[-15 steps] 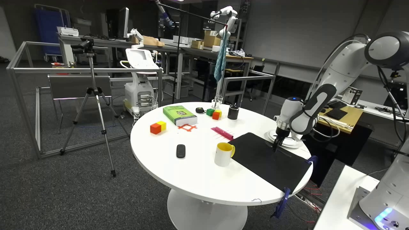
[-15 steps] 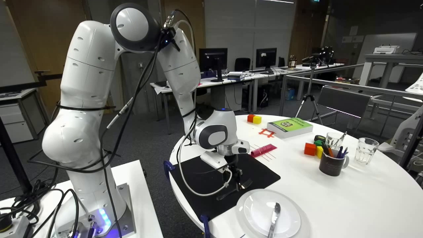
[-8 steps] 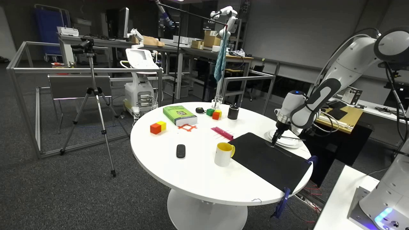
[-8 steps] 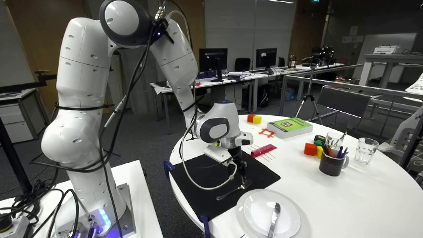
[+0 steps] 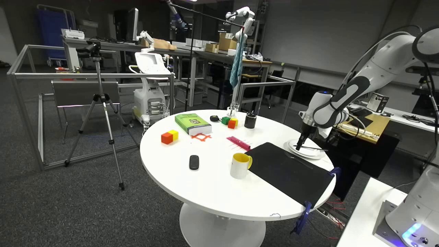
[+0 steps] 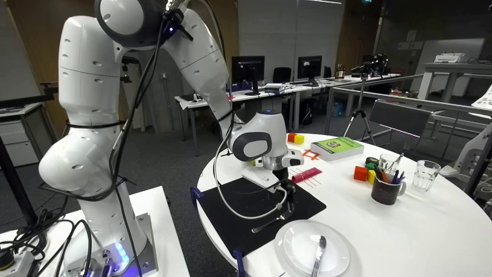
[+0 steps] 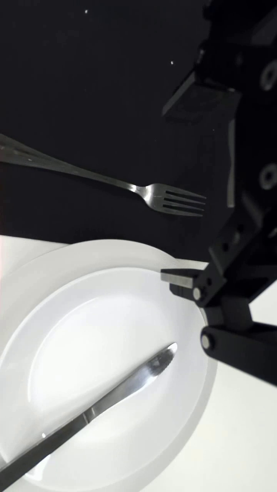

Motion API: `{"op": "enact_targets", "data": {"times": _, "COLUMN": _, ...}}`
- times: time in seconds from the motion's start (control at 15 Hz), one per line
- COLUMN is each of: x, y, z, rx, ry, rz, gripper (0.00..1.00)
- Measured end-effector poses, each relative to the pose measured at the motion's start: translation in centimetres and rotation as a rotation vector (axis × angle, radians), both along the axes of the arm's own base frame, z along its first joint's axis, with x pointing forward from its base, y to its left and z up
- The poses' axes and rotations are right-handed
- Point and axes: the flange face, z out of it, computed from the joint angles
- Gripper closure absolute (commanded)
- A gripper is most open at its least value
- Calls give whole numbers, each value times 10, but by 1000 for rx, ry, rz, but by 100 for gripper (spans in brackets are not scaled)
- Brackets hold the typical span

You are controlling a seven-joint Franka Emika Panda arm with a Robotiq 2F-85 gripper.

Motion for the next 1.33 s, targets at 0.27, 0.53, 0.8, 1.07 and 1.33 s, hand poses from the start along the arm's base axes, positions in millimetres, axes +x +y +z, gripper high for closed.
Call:
{"op": "enact_targets", "data": {"times": 0.27, "x": -2, "y": -27, "z": 10, "rx": -5, "ry": 48, "rz": 66, "gripper": 0}}
{"op": "enact_targets", "data": {"times": 0.53, "x": 3, "y": -50, "z": 20, "rx": -48, "ry": 72, "rz": 137, "gripper": 0}}
{"op": "enact_targets", "data": {"times": 0.8, "x": 7, "y": -69, "z": 23, "rx": -90, "ry": 81, "rz": 215, "gripper": 0}}
{"op": "enact_targets", "data": {"times": 1.07, "x": 3, "y": -91, "z": 17, "rx": -106, "ry": 106, "rz": 322, "gripper": 0}}
{"op": "enact_targets", "data": {"times": 1.33, "x": -7, "y": -118, "z": 7, "rx": -111, "ry": 138, "rz": 389, "gripper": 0}}
